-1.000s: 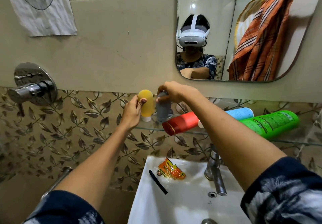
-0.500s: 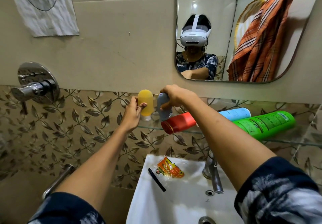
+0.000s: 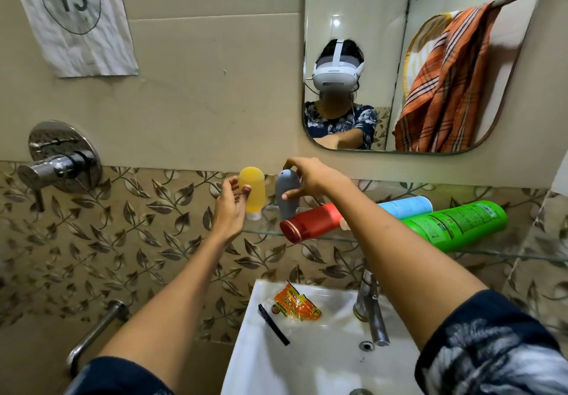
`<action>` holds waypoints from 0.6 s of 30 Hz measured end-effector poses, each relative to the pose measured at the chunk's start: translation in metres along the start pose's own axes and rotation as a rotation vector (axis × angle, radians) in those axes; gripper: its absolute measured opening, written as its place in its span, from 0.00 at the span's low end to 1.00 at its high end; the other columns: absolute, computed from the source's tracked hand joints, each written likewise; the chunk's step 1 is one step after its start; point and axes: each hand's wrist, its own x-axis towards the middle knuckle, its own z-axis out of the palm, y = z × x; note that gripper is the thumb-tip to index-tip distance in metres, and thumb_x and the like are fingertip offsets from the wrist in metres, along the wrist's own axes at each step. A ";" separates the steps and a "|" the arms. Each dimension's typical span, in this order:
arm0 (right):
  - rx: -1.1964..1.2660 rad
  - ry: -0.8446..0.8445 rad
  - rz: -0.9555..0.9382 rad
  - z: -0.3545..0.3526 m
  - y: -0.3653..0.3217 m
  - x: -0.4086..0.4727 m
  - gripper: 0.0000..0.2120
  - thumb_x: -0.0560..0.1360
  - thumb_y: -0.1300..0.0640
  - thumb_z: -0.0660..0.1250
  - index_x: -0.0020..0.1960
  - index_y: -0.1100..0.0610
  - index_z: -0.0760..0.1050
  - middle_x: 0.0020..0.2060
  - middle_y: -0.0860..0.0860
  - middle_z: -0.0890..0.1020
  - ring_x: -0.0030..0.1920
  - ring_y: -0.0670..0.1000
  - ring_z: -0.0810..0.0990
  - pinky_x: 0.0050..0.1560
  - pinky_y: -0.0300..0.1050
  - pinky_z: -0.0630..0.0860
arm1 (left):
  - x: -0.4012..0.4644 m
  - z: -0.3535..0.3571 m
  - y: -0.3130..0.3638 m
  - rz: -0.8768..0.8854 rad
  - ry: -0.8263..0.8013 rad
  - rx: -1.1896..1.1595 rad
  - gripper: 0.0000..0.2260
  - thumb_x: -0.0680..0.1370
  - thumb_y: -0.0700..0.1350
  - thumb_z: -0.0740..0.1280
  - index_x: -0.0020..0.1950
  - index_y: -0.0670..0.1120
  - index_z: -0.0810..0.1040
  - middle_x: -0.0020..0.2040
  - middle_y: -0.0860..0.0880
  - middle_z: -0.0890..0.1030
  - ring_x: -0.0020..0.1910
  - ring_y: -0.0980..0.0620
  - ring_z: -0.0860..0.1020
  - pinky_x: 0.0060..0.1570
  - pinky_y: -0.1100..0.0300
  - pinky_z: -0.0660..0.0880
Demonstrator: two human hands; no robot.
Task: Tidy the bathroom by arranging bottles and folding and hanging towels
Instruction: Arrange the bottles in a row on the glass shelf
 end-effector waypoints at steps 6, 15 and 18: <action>0.041 0.047 0.075 -0.019 0.023 -0.017 0.29 0.67 0.53 0.77 0.64 0.56 0.70 0.53 0.55 0.79 0.50 0.53 0.78 0.53 0.50 0.77 | -0.011 0.008 0.036 0.143 0.398 0.069 0.22 0.79 0.49 0.60 0.69 0.38 0.65 0.66 0.38 0.71 0.64 0.41 0.71 0.62 0.45 0.69; -0.044 0.006 0.208 -0.037 0.069 -0.053 0.25 0.64 0.49 0.78 0.57 0.56 0.76 0.50 0.54 0.80 0.47 0.53 0.76 0.47 0.43 0.72 | -0.020 0.058 0.084 0.452 -0.029 0.283 0.16 0.78 0.50 0.64 0.60 0.42 0.73 0.64 0.44 0.72 0.59 0.45 0.74 0.57 0.51 0.74; -0.104 -0.035 0.252 -0.039 0.083 -0.065 0.25 0.63 0.48 0.79 0.56 0.55 0.77 0.53 0.54 0.80 0.50 0.54 0.78 0.53 0.47 0.76 | -0.023 0.072 0.080 0.354 -0.301 0.442 0.21 0.76 0.51 0.66 0.64 0.42 0.70 0.66 0.45 0.69 0.62 0.45 0.72 0.58 0.51 0.71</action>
